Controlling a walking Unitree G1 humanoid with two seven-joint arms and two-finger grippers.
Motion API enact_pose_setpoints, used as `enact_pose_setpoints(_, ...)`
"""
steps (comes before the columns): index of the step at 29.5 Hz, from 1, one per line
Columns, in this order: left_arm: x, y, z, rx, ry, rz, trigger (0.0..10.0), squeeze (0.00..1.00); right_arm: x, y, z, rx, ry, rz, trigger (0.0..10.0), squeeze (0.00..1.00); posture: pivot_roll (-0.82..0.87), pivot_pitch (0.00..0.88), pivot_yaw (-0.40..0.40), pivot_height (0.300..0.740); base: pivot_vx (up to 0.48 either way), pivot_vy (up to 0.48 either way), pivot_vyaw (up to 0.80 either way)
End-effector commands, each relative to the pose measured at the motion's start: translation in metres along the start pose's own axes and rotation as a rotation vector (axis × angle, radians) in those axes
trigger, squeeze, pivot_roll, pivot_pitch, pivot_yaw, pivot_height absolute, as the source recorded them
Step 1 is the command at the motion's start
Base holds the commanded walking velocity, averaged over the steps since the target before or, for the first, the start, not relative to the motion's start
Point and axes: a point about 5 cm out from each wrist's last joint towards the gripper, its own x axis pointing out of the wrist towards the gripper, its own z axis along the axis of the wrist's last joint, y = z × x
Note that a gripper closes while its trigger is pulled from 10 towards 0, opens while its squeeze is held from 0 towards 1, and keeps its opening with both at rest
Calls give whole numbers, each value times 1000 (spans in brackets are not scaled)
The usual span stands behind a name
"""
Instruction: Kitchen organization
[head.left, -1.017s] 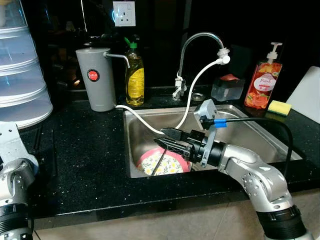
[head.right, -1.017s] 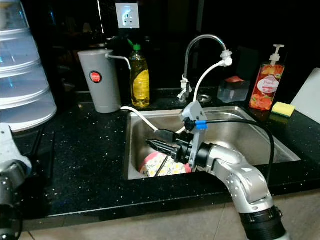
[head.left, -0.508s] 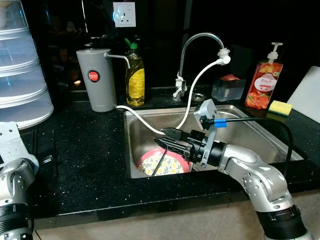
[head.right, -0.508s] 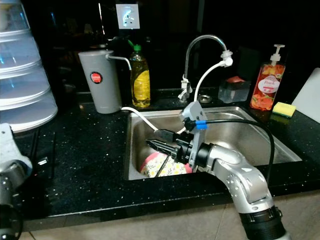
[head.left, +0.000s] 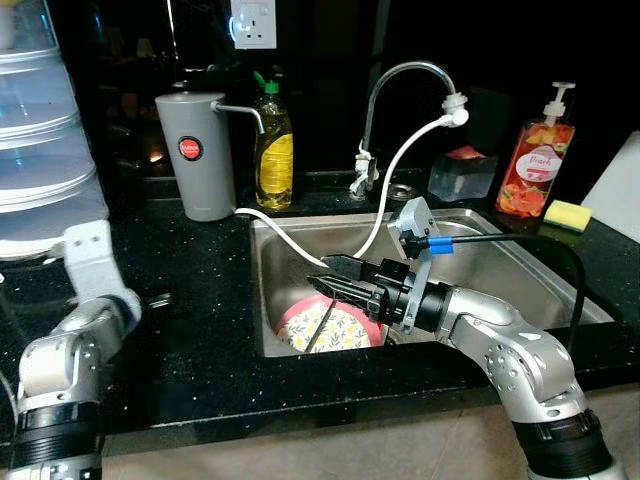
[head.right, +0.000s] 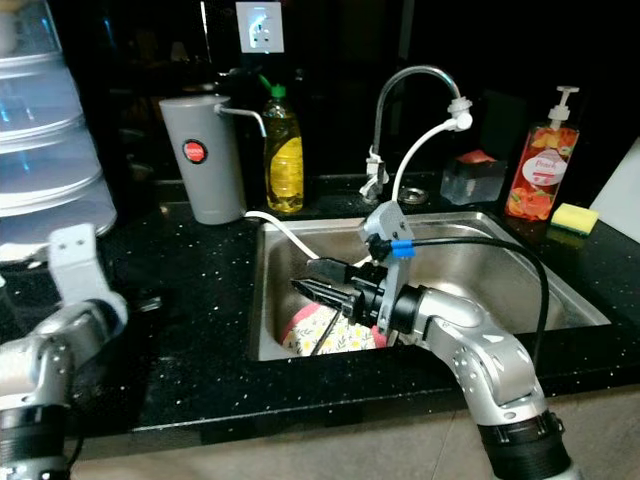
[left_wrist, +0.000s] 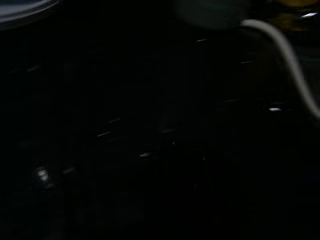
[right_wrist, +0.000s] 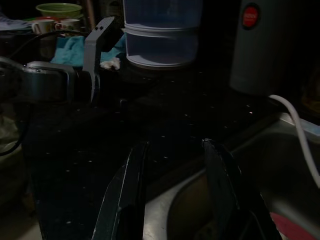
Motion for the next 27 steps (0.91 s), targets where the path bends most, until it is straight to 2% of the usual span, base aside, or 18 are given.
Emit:
enact_pose_setpoints(1,0,-7,0,0,15,-26,10000,0,-1,-1,2,-6,1,-7,10000,0,-27,42,-7,740,0,0,0)
enact_pose_setpoints(4,1,-22,-15,56,92,-94,10000,0,-1,-1,2,-6,0,-10,10000,0,-29,42,-5,740,0,0,0)
enact_pose_setpoints(7,1,-24,-12,60,64,-81,10000,0,-1,-1,2,-7,-1,-12,10000,0,-32,43,-4,740,0,0,0)
enact_pose_setpoints(9,3,-9,5,149,-56,82,10000,0,-1,-1,3,-8,-2,-14,10000,0,-32,43,-4,740,0,0,0)
enact_pose_setpoints(10,1,15,25,169,-147,237,10000,0,-2,-2,2,-9,0,-17,10000,0,-30,44,-7,740,0,0,0)
enact_pose_setpoints(12,0,24,32,156,-171,286,10000,0,-2,-2,2,-10,1,-18,10000,0,-30,44,-7,740,0,0,0)
enact_pose_setpoints(13,-1,38,36,96,-162,330,10000,0,-2,-3,3,-10,-5,-24,10000,0,-29,44,-7,740,0,0,0)
enact_pose_setpoints(14,-1,38,36,96,-162,330,10000,0,-2,-3,3,-10,-5,-24,10000,0,-29,44,-7,740,0,0,0)
enact_pose_setpoints(16,0,51,36,34,-140,365,10000,0,-1,-5,4,-10,-10,-35,10000,0,-26,43,-8,740,0,0,0)
enact_pose_setpoints(17,0,51,36,34,-140,365,10000,0,-1,-5,4,-10,-10,-35,10000,0,-26,43,-8,740,0,0,0)
enact_pose_setpoints(18,2,69,29,-41,-89,404,10000,0,0,-8,5,-9,-15,-57,10000,0,-25,44,-8,740,0,0,0)
enact_pose_setpoints(19,2,69,29,-41,-89,404,10000,0,0,-8,5,-9,-15,-57,10000,0,-25,44,-8,740,0,0,0)
enact_pose_setpoints(21,6,77,18,-111,-16,394,10000,0,1,-10,5,-8,-19,-71,10000,0,-25,44,-10,740,0,0,0)
enact_pose_setpoints(24,8,79,12,-142,10,381,10000,0,1,-11,5,-9,-21,-78,10000,0,-27,44,-13,740,0,0,0)
enact_pose_setpoints(27,16,88,-4,-202,66,392,10000,0,-1,-16,9,-11,-32,-103,10000,0,-33,44,-15,740,0,0,0)
